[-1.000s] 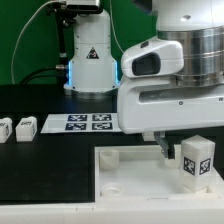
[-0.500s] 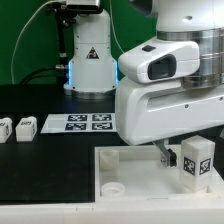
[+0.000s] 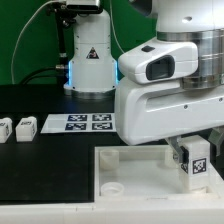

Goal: Assemble one leg

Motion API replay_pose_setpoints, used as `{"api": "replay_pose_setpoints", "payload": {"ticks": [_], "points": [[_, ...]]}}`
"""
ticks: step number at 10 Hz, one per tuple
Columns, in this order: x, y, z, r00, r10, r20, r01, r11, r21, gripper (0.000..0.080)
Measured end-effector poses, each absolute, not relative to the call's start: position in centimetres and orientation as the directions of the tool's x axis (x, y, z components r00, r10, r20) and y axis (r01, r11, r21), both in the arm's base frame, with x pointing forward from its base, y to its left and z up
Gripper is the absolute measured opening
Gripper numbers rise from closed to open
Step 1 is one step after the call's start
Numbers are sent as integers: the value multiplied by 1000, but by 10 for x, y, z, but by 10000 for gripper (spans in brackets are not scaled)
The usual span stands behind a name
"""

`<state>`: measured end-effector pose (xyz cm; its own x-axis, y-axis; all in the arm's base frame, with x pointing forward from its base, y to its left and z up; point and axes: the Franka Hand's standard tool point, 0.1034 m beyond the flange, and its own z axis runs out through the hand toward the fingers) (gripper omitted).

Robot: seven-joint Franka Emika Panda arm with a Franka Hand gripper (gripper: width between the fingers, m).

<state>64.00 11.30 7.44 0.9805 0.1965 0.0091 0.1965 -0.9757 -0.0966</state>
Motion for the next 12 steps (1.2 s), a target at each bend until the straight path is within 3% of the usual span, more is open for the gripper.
{"api": "replay_pose_setpoints", "payload": {"ticks": [4, 7, 10, 12], "points": [[642, 112, 73, 912, -409, -20, -410, -909, -77, 291], [642, 107, 72, 617, -783, -84, -787, -612, -76, 294], [641, 108, 71, 401, -910, -102, -916, -398, -50, 294], [640, 108, 71, 468, -878, -98, -884, -464, -58, 294]]}}
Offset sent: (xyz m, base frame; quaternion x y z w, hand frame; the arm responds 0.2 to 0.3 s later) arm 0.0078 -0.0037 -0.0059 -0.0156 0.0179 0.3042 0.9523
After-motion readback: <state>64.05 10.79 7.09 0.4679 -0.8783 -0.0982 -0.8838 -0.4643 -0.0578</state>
